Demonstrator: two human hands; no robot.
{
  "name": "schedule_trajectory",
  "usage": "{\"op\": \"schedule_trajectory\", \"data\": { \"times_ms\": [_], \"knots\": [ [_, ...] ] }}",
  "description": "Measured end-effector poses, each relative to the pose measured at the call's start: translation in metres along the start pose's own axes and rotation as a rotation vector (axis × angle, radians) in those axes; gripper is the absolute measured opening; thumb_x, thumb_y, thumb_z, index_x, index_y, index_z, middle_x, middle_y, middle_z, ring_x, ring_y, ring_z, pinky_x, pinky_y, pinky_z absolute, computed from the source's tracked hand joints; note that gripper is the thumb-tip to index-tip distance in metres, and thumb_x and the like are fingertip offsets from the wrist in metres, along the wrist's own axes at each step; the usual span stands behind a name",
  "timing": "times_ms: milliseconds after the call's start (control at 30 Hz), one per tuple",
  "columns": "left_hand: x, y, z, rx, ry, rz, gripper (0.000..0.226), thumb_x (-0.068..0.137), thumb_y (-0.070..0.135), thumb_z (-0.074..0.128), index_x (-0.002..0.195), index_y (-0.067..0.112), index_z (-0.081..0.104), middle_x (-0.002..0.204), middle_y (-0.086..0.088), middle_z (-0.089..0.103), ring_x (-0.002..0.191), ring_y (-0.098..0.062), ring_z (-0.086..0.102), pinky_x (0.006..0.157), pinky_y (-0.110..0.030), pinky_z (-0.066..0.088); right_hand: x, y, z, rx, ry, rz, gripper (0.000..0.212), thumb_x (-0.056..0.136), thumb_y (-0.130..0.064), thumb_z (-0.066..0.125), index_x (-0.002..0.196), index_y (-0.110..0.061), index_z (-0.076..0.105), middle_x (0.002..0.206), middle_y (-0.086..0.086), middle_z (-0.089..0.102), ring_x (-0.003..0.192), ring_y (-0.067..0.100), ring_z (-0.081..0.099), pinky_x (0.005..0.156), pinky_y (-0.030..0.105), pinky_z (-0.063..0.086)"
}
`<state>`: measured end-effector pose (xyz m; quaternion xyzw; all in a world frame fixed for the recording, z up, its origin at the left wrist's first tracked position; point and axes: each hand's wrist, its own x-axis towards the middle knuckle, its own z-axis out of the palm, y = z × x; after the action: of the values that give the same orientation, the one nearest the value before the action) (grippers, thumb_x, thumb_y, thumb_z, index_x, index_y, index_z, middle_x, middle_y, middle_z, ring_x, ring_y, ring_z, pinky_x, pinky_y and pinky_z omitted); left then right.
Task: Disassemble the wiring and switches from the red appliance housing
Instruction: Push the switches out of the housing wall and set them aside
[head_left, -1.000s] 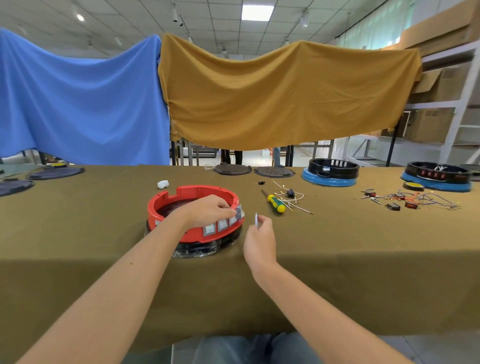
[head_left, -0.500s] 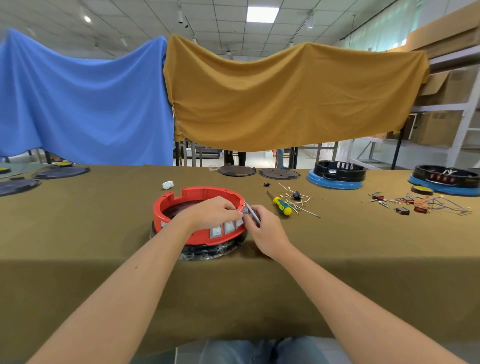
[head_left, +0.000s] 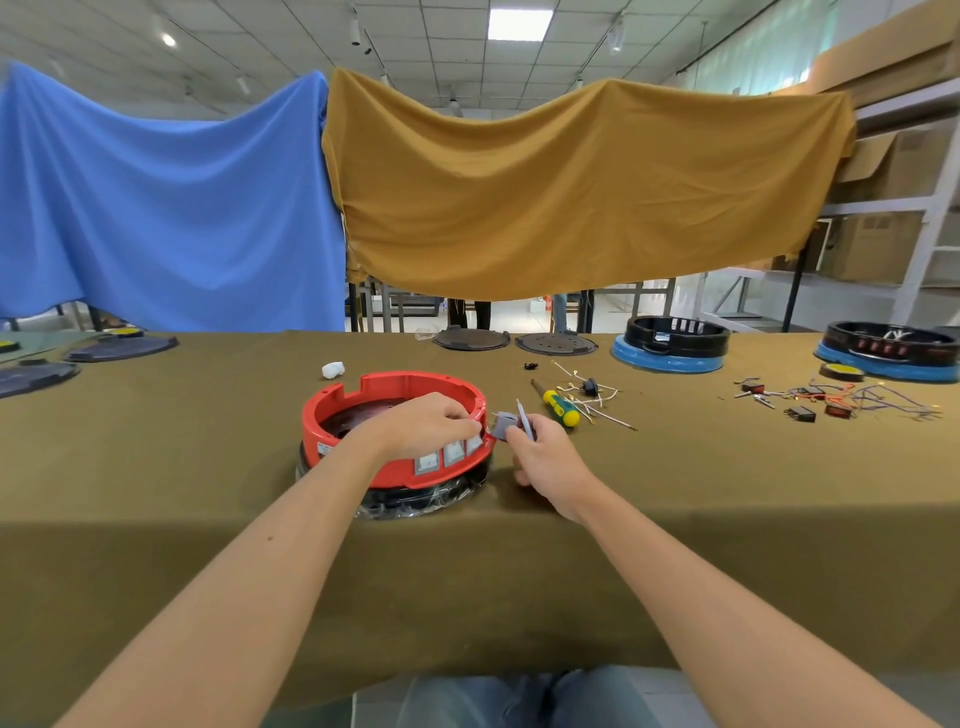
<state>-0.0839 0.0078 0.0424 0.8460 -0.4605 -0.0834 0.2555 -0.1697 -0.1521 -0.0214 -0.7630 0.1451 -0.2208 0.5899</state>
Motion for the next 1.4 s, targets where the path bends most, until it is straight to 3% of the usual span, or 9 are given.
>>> {"op": "schedule_trajectory", "data": {
  "times_ms": [167,400,533,600,800,967,1100,1233,1400],
  "knots": [
    [0.001,-0.001,0.0,0.001,-0.004,-0.005,0.031,0.1,0.037,0.048,0.077,0.016,0.049,0.073,-0.004,0.034,0.065,-0.017,0.032,0.058,-0.028,0.026,-0.003,-0.002,-0.002,0.041,-0.024,-0.018,0.014,0.098,-0.008,0.051,0.106,-0.009,0.063,0.069,0.002,0.035,0.055,0.011,0.03,0.047,0.022,0.035],
    [0.001,0.0,0.0,-0.007,-0.003,-0.009,0.033,0.1,0.036,0.049,0.075,0.014,0.046,0.063,0.004,0.031,0.054,-0.01,0.027,0.055,-0.026,0.025,-0.004,0.0,-0.008,0.163,-0.047,0.001,0.02,0.096,-0.009,0.063,0.114,-0.003,0.065,0.068,0.0,0.038,0.056,0.01,0.03,0.047,0.02,0.032],
    [0.0,0.003,-0.001,-0.022,-0.006,-0.026,0.028,0.097,0.031,0.05,0.075,0.015,0.044,0.065,0.003,0.03,0.057,-0.013,0.027,0.056,-0.028,0.025,0.0,0.001,-0.011,0.313,-0.031,0.072,0.006,0.096,-0.007,0.062,0.1,-0.005,0.065,0.068,0.0,0.039,0.054,0.011,0.025,0.045,0.02,0.026],
    [-0.001,0.003,-0.001,-0.026,-0.007,-0.029,0.028,0.096,0.028,0.051,0.074,0.014,0.041,0.063,0.004,0.029,0.055,-0.012,0.026,0.055,-0.027,0.024,0.001,0.001,-0.012,0.364,-0.038,0.102,0.008,0.097,-0.004,0.058,0.101,-0.002,0.065,0.066,0.0,0.037,0.052,0.009,0.025,0.042,0.019,0.024],
    [-0.002,0.005,-0.001,-0.022,-0.027,-0.03,0.012,0.095,0.029,0.05,0.087,0.021,0.055,0.083,-0.004,0.045,0.075,-0.018,0.038,0.068,-0.035,0.032,0.002,0.003,-0.013,0.401,-0.067,0.087,0.002,0.095,-0.005,0.062,0.096,-0.004,0.064,0.06,-0.005,0.034,0.05,0.008,0.024,0.043,0.019,0.022],
    [-0.003,0.005,-0.002,-0.018,-0.032,-0.031,0.013,0.095,0.03,0.049,0.088,0.021,0.056,0.084,-0.005,0.046,0.077,-0.019,0.039,0.069,-0.037,0.032,0.001,0.005,-0.017,0.468,-0.113,0.085,0.011,0.1,-0.012,0.06,0.099,-0.005,0.068,0.065,-0.003,0.033,0.054,0.009,0.023,0.045,0.018,0.023],
    [-0.003,0.005,-0.002,-0.014,-0.037,-0.04,0.019,0.096,0.031,0.049,0.089,0.017,0.06,0.082,-0.006,0.046,0.074,-0.019,0.039,0.066,-0.033,0.033,0.002,0.005,-0.017,0.501,-0.107,0.076,0.012,0.1,-0.009,0.057,0.104,-0.003,0.067,0.069,0.0,0.043,0.054,0.008,0.026,0.046,0.018,0.024],
    [-0.004,0.005,-0.002,-0.031,-0.028,-0.035,0.024,0.096,0.029,0.05,0.077,0.014,0.048,0.071,-0.004,0.037,0.067,-0.018,0.033,0.059,-0.029,0.028,0.002,0.005,-0.017,0.527,-0.095,0.094,0.014,0.098,-0.007,0.06,0.11,-0.005,0.067,0.071,-0.003,0.063,0.053,0.008,0.029,0.045,0.018,0.026],
    [-0.003,0.005,-0.002,-0.031,-0.023,-0.041,0.027,0.095,0.028,0.05,0.074,0.014,0.043,0.064,0.002,0.033,0.058,-0.014,0.029,0.056,-0.028,0.026,0.004,0.007,-0.018,0.55,-0.096,0.107,0.016,0.096,-0.004,0.061,0.111,-0.007,0.067,0.077,-0.001,0.071,0.052,0.008,0.027,0.044,0.017,0.025]
  ]
}}
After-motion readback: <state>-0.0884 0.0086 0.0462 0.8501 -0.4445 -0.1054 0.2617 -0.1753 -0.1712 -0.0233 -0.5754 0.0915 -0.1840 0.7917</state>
